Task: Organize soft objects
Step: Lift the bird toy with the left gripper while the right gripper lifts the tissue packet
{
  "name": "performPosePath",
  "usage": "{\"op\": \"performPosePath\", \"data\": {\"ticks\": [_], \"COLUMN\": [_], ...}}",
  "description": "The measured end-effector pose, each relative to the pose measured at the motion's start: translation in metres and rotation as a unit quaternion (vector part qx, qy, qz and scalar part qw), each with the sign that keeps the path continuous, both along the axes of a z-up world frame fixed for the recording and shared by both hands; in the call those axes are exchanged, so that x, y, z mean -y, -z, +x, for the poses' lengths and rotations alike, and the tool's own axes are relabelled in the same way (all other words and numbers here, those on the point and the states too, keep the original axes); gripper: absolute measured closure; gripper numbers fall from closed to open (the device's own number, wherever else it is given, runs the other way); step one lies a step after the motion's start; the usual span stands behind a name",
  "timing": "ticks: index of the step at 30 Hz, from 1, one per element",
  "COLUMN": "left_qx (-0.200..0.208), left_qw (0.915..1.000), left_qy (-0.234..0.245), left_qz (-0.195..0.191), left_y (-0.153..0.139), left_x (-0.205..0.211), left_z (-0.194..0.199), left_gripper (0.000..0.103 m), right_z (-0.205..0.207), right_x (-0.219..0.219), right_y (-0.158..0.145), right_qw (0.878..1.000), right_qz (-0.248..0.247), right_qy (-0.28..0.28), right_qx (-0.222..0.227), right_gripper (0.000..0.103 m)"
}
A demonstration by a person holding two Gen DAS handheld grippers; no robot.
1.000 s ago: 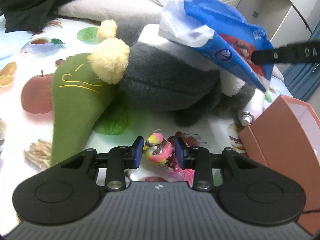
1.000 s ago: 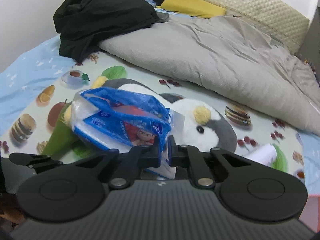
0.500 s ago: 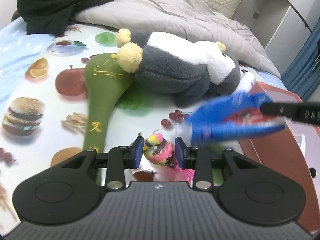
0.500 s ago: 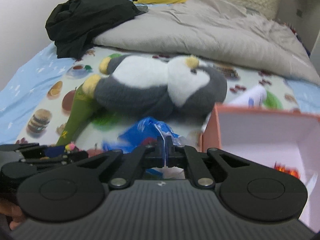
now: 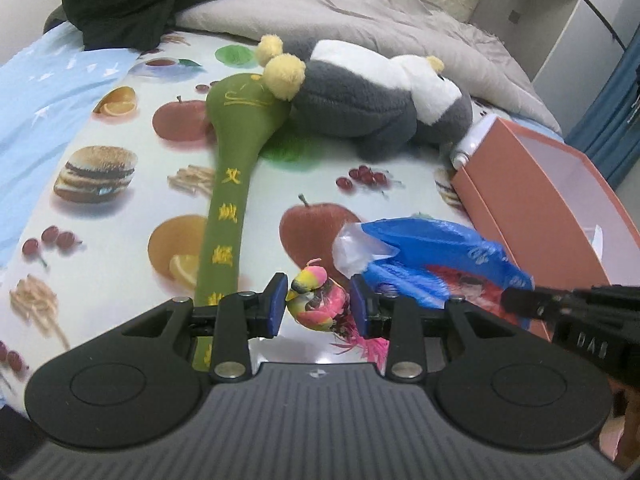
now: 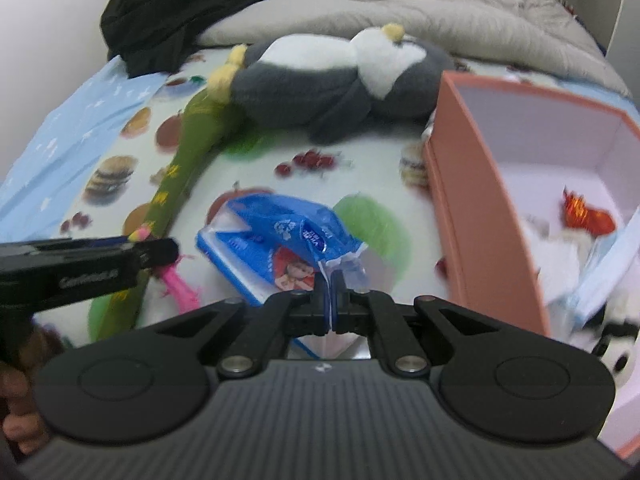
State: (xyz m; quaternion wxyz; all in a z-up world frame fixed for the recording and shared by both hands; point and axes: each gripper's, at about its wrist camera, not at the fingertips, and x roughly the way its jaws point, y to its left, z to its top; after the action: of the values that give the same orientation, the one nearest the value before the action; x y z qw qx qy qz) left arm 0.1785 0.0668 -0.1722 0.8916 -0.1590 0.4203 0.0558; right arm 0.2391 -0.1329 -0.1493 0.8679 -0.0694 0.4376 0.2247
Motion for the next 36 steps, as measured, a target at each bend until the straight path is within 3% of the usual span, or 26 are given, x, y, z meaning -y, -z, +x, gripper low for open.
{"op": "performPosePath", "data": {"ticks": [7, 8, 9, 11, 12, 16, 20, 30, 33, 36], "left_qx": [-0.004, -0.004, -0.004, -0.006, -0.007, -0.010, -0.015, -0.020, -0.021, -0.019], "left_qw": [1.0000, 1.0000, 1.0000, 0.9999, 0.9999, 0.9998, 0.9998, 0.9998, 0.9997, 0.9998], "left_qy": [0.005, 0.006, 0.007, 0.009, 0.010, 0.014, 0.015, 0.005, 0.004, 0.004], "left_qz": [-0.002, -0.001, -0.001, 0.001, 0.002, 0.006, 0.007, 0.007, 0.008, 0.010], "left_y": [0.000, -0.001, -0.001, 0.000, 0.000, 0.001, 0.001, -0.001, -0.002, -0.004], "left_x": [0.004, 0.005, 0.005, 0.005, 0.005, 0.004, 0.001, -0.011, -0.013, -0.014], "left_z": [-0.011, -0.011, -0.011, -0.010, -0.010, -0.011, -0.013, -0.022, -0.024, -0.025], "left_gripper": [0.064, 0.064, 0.064, 0.064, 0.064, 0.064, 0.064, 0.064, 0.064, 0.064], "right_z": [-0.021, -0.021, -0.021, -0.022, -0.023, -0.019, -0.007, 0.006, 0.006, 0.009], "right_x": [0.003, 0.004, 0.004, 0.007, 0.008, 0.008, -0.002, -0.041, -0.051, -0.055], "right_y": [0.006, 0.006, 0.006, 0.004, 0.003, 0.001, 0.008, 0.030, 0.037, 0.044], "right_qw": [0.999, 0.999, 0.999, 0.999, 0.999, 0.999, 0.994, 0.967, 0.961, 0.964], "right_qz": [0.024, 0.022, 0.021, 0.027, 0.030, 0.020, -0.006, -0.060, -0.066, -0.074], "right_qy": [-0.006, -0.007, -0.008, -0.015, -0.018, -0.043, -0.106, -0.246, -0.266, -0.256], "right_qx": [-0.032, -0.037, -0.039, -0.040, -0.037, -0.022, -0.019, -0.014, -0.023, -0.023], "right_gripper": [0.089, 0.081, 0.066, 0.050, 0.048, 0.048, 0.048, 0.048, 0.048, 0.049]}}
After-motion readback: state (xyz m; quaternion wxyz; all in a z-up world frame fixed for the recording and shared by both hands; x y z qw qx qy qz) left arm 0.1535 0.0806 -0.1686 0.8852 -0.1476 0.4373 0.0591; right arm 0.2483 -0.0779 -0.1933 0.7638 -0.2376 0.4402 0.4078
